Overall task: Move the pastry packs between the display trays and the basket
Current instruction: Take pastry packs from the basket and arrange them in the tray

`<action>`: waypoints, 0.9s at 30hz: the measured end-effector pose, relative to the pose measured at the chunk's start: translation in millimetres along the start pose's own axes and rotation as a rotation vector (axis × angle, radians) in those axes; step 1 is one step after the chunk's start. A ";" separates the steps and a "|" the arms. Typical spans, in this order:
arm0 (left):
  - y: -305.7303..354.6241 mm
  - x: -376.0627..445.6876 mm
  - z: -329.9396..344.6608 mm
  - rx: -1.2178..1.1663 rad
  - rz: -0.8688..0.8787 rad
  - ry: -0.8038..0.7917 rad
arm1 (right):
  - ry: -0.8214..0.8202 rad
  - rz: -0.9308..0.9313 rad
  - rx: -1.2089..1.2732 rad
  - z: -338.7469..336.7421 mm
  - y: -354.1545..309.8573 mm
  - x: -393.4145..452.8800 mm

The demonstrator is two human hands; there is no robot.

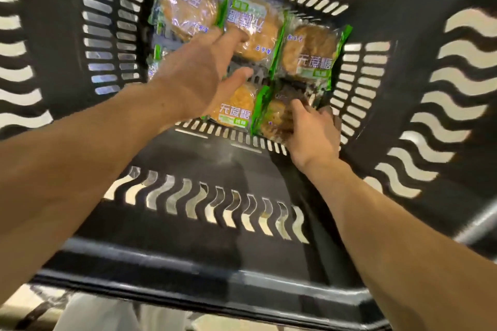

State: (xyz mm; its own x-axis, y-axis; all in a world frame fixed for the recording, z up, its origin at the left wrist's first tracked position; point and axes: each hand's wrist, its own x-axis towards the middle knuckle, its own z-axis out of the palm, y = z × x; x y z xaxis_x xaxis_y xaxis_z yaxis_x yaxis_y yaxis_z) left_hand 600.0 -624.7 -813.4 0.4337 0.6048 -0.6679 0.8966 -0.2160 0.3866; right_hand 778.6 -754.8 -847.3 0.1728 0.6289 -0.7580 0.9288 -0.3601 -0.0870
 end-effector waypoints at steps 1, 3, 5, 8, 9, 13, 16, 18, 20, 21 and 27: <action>2.5 5.6 -1.3 -0.018 0.014 0.016 | 0.013 0.012 0.055 -1.1 3.3 -4.0; 5.8 21.4 -2.5 0.030 0.057 0.031 | 0.057 0.084 0.290 -8.6 5.5 -12.6; 11.2 37.4 -1.7 0.145 0.106 0.005 | 0.103 0.210 0.571 -21.4 3.6 -20.1; 26.4 56.2 3.8 0.231 0.160 -0.036 | 0.212 0.330 0.827 -41.7 3.4 -28.4; 32.8 62.1 6.4 0.246 0.171 -0.031 | 0.255 0.355 0.882 -48.6 3.4 -30.1; 57.8 90.4 19.2 0.305 0.210 -0.009 | 0.364 0.466 1.070 -60.9 9.1 -27.1; 63.6 112.9 29.3 0.443 0.233 -0.022 | 0.360 0.493 1.188 -57.6 12.0 -23.2; 67.8 124.7 33.0 0.581 0.212 -0.056 | 0.381 0.503 1.220 -52.1 11.9 -20.9; 76.5 127.9 33.0 0.635 0.171 -0.073 | 0.400 0.504 1.248 -47.7 11.3 -19.6; 81.5 126.9 32.3 0.659 0.165 -0.057 | 0.405 0.510 1.278 -46.4 10.6 -19.6; 93.4 105.0 30.9 0.620 0.134 0.011 | 0.358 0.513 1.408 -46.6 14.4 -31.6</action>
State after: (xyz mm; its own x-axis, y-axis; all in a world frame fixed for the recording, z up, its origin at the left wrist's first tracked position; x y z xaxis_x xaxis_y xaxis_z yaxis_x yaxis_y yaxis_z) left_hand 732.0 -605.1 -867.1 0.5476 0.5488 -0.6316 0.7212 -0.6924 0.0237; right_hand 801.7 -747.8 -794.5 0.6249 0.2914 -0.7242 -0.2691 -0.7905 -0.5502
